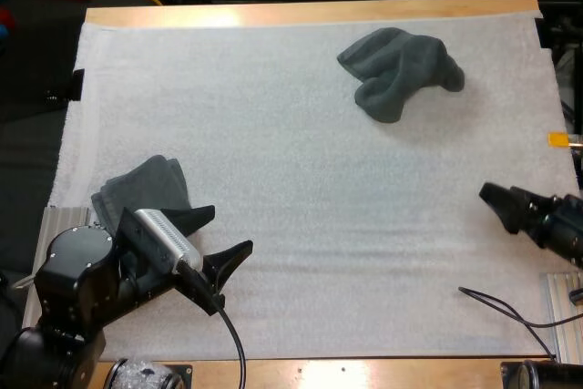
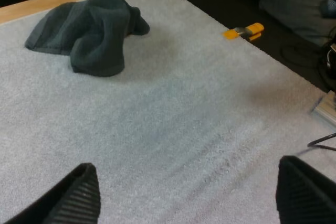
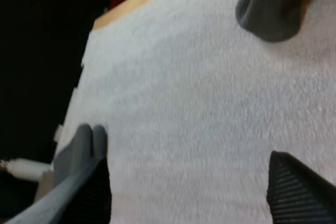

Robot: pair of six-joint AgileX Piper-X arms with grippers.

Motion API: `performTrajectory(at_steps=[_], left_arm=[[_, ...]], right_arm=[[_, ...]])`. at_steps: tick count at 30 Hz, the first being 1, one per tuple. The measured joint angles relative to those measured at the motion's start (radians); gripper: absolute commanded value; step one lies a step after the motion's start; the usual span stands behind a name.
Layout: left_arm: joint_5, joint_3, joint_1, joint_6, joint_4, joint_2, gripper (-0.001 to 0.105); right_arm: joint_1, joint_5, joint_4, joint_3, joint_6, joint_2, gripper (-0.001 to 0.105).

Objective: Pick towel from pile, fold and stack

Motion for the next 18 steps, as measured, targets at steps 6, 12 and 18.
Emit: performTrajectory(at_steps=[6, 12, 18], left_arm=[[0.000, 0.000, 0.000, 0.000, 0.000, 0.000, 0.068], [0.000, 0.000, 0.000, 0.000, 0.000, 0.000, 0.068], [0.000, 0.000, 0.000, 0.000, 0.000, 0.000, 0.068]], right_arm=[[0.000, 0.000, -0.138, 0.000, 0.108, 0.118, 0.062], [0.039, 0.027, -0.260, -0.002, 0.206, 0.244, 0.062], [0.197, 0.200, -0.361, -0.002, 0.275, 0.374, 0.062]])
